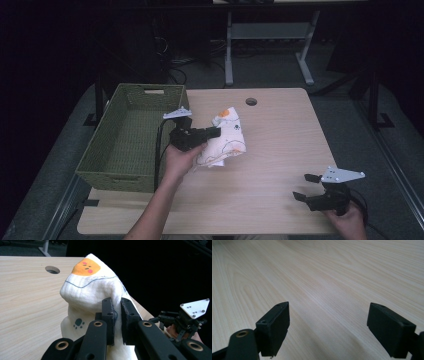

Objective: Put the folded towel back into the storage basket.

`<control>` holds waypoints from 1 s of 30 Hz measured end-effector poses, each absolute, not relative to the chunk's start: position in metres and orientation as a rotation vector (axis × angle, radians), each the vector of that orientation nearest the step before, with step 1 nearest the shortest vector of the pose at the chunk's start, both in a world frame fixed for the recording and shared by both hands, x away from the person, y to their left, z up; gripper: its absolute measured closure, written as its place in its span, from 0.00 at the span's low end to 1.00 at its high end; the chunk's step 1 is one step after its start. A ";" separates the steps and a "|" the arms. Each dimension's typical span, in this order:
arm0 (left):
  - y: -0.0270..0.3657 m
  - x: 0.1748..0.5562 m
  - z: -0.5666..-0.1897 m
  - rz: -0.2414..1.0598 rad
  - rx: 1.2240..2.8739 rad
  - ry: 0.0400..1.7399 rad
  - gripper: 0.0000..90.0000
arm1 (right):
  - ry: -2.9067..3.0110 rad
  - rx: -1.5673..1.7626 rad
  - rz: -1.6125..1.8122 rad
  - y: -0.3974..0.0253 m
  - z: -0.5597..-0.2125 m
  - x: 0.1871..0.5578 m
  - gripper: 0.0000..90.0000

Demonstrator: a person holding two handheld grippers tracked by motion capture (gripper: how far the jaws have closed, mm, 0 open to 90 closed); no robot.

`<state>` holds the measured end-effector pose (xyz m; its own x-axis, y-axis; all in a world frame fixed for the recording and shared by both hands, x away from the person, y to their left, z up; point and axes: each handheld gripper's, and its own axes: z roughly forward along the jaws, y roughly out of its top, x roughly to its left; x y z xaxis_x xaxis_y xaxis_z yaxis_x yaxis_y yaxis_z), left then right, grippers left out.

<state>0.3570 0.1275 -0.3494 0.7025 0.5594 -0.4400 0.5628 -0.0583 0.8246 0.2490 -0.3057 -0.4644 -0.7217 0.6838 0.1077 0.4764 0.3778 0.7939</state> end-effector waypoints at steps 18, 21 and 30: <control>0.150 0.354 -0.334 0.032 1.690 0.915 0.92 | 2.399 1.034 1.251 -0.306 -0.464 0.249 0.20; 0.154 0.355 -0.330 0.035 1.690 0.915 0.92 | 2.399 1.034 1.249 -0.306 -0.464 0.249 0.20; 0.168 0.357 -0.325 0.031 1.661 0.930 0.92 | 2.400 1.033 1.247 -0.306 -0.465 0.250 0.20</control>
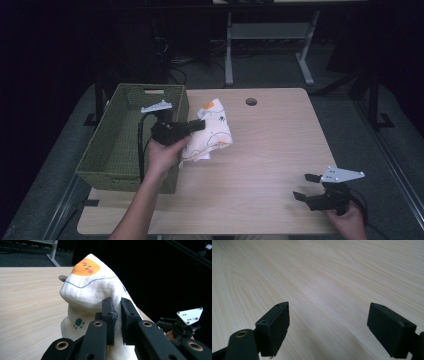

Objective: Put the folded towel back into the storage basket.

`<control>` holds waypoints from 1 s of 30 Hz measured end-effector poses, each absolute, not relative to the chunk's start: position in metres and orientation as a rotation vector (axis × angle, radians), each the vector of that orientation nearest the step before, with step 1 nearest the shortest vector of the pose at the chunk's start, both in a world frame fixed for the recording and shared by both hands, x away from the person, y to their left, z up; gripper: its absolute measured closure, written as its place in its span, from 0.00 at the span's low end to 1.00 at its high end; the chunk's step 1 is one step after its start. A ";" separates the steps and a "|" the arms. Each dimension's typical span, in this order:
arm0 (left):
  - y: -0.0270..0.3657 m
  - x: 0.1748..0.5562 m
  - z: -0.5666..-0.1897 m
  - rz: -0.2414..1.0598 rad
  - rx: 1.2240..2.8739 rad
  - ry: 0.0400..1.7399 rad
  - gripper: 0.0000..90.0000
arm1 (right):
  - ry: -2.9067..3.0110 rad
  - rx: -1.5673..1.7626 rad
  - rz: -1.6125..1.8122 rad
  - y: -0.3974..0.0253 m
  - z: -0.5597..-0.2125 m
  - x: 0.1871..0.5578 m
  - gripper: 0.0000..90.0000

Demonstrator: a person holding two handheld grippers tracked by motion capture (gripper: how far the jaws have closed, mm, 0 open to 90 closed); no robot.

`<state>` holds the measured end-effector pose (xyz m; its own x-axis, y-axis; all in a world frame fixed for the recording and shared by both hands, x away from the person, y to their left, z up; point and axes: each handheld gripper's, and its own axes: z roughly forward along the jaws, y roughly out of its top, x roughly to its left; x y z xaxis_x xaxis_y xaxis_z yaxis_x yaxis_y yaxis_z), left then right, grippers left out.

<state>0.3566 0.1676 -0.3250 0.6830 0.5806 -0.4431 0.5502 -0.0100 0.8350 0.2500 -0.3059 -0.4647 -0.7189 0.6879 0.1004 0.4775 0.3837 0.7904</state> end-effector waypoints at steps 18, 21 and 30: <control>0.198 0.358 -0.317 0.058 1.636 0.977 0.92 | 2.404 1.037 1.240 -0.305 -0.465 0.251 0.20; 0.203 0.358 -0.316 0.062 1.631 0.982 0.92 | 2.405 1.037 1.240 -0.305 -0.466 0.251 0.20; 0.215 0.359 -0.316 0.085 1.638 1.010 0.92 | 2.407 1.040 1.241 -0.305 -0.466 0.251 0.20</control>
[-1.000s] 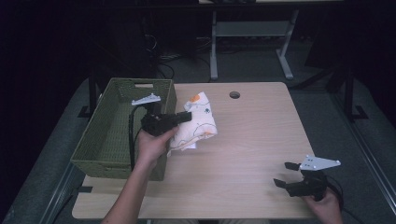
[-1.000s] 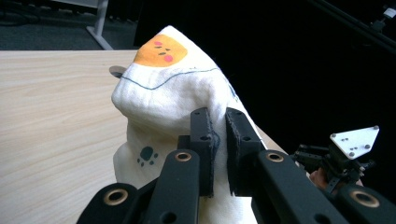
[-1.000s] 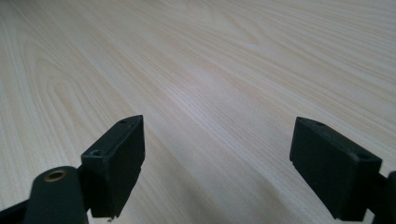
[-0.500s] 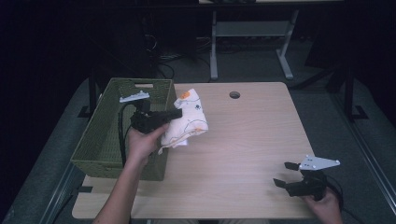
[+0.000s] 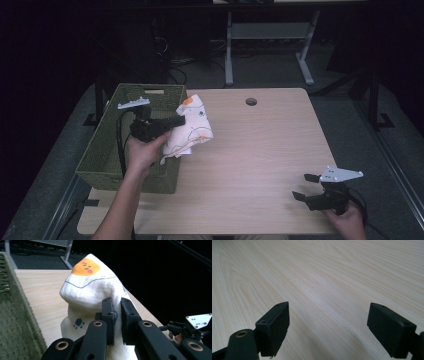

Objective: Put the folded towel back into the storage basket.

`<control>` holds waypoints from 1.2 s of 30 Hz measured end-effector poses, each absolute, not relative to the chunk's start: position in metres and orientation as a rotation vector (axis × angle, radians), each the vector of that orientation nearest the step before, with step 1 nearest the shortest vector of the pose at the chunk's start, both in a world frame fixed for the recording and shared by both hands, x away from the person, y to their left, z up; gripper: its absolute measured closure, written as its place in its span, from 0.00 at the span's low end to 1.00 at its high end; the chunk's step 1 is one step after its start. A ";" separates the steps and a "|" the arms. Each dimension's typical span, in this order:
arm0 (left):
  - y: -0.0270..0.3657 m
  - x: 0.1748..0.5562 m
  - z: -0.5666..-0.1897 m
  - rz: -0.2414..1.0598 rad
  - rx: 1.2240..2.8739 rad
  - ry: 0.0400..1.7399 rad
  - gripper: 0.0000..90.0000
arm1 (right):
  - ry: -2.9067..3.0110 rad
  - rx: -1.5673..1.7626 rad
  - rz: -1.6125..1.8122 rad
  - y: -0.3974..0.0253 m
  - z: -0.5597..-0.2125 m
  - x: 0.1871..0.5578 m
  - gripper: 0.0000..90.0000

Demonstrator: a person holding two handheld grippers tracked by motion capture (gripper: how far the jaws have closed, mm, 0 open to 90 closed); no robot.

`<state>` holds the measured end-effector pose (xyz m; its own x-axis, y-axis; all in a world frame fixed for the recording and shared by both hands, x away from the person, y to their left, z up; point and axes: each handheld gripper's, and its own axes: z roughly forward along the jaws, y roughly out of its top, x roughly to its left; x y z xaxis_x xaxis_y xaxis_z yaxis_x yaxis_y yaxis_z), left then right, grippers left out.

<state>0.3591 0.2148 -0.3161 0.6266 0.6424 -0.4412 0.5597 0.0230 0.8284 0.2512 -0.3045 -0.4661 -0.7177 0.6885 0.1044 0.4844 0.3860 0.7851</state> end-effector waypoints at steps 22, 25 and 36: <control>0.254 0.359 -0.317 0.125 1.607 1.079 0.92 | 2.408 1.040 1.238 -0.305 -0.467 0.252 0.20; 0.258 0.359 -0.318 0.126 1.598 1.088 0.92 | 2.409 1.041 1.236 -0.305 -0.467 0.252 0.20; 0.275 0.358 -0.321 0.131 1.585 1.108 0.92 | 2.410 1.046 1.237 -0.304 -0.467 0.251 0.20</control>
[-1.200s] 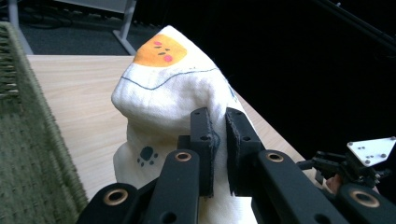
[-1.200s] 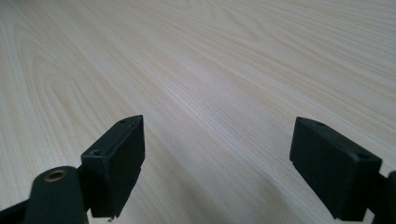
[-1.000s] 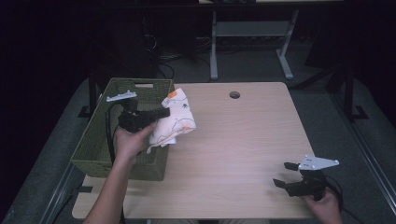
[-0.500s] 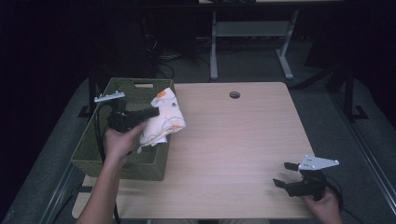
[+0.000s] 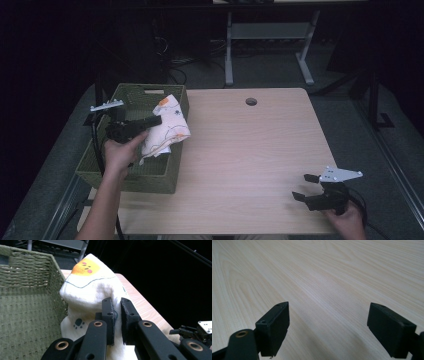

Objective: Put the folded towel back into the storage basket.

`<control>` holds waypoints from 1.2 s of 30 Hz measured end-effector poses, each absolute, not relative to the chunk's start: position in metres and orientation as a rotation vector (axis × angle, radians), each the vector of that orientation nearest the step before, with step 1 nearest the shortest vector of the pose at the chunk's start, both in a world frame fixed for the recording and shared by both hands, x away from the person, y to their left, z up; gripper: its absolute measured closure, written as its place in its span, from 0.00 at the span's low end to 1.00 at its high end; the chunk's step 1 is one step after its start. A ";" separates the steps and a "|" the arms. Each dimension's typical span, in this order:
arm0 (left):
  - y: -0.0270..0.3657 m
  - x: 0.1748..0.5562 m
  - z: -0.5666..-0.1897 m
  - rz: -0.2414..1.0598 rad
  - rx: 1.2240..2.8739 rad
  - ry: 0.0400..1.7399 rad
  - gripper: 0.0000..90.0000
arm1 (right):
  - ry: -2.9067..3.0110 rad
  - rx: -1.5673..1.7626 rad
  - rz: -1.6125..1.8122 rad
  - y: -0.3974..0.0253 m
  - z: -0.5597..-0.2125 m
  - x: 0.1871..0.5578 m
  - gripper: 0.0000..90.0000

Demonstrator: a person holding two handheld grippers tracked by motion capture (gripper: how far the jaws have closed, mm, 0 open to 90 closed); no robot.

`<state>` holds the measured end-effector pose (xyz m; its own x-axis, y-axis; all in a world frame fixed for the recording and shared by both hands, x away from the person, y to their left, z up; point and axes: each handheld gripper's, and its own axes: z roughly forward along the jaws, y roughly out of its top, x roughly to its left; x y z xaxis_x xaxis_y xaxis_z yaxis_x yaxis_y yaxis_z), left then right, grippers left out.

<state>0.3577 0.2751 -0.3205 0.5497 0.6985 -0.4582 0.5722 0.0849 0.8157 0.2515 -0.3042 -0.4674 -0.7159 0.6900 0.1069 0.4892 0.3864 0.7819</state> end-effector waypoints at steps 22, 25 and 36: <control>0.322 0.351 -0.326 0.171 1.583 1.165 0.92 | 2.411 1.049 1.232 -0.303 -0.467 0.251 0.20; 0.328 0.352 -0.328 0.173 1.581 1.176 0.92 | 2.412 1.042 1.230 -0.302 -0.468 0.252 0.20; 0.339 0.352 -0.335 0.176 1.587 1.197 0.92 | 2.411 1.044 1.230 -0.302 -0.468 0.252 0.20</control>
